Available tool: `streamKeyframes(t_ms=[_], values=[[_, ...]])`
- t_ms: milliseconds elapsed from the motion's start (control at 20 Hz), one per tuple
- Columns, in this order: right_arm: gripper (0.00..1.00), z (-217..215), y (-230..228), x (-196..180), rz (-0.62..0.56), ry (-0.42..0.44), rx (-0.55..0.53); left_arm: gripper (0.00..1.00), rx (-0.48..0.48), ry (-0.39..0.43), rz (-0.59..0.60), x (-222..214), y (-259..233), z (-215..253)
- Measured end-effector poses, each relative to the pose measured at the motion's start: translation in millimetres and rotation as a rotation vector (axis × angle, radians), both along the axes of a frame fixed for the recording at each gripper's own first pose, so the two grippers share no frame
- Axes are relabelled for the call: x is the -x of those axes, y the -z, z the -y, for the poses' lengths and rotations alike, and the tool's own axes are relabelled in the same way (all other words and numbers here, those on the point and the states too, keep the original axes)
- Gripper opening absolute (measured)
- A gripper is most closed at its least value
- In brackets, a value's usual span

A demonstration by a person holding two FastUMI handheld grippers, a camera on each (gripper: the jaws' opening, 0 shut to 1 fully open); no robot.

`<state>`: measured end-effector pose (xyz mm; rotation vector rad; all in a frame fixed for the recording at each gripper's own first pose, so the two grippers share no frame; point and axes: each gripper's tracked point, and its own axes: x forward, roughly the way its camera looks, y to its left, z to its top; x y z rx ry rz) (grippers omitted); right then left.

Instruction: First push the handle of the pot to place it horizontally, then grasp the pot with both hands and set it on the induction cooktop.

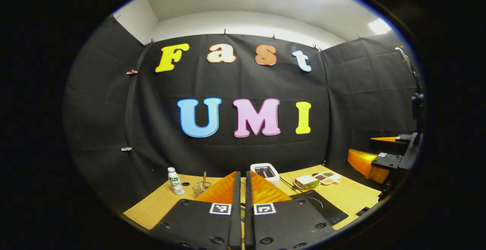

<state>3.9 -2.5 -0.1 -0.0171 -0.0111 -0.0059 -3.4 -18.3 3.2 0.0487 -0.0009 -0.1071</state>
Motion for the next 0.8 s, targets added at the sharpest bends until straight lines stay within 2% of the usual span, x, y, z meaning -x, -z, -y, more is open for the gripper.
streamKeyframes(t_ms=[50,150,400,800], values=[[0.96,-1,-1,1,0.001,-0.001,0.001,0.04,-0.008,0.029,-0.029,0,7,6],[0.96,-1,1,0,-0.001,-0.002,0.005,0.05,-0.027,0.069,-0.099,3,24,12],[0.96,-3,9,3,-0.018,-0.008,0.009,0.05,-0.089,0.088,-0.324,15,86,15],[0.96,1,21,4,-0.047,0.003,0.015,0.05,-0.091,0.200,-0.706,59,188,20]])
